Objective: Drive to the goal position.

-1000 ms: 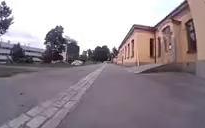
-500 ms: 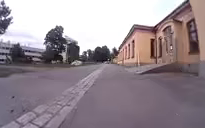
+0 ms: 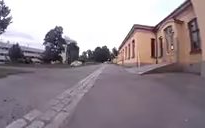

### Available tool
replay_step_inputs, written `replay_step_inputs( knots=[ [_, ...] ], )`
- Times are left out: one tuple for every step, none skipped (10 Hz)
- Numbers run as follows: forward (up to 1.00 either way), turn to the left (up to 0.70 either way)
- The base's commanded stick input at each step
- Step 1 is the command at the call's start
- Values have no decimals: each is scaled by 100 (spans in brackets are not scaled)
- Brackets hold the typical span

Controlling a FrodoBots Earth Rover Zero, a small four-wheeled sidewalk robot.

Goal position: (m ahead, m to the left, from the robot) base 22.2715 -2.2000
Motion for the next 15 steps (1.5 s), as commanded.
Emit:
replay_step_inputs(
  knots=[
    [45, 0],
    [45, 0],
    [45, 0],
    [45, 0],
    [45, 0],
    [45, 0],
    [45, 0],
    [45, 0],
    [45, 0],
    [45, 0],
    [45, 0],
    [45, 0],
    [45, 0],
    [45, 0],
    [45, 0]
  ],
)
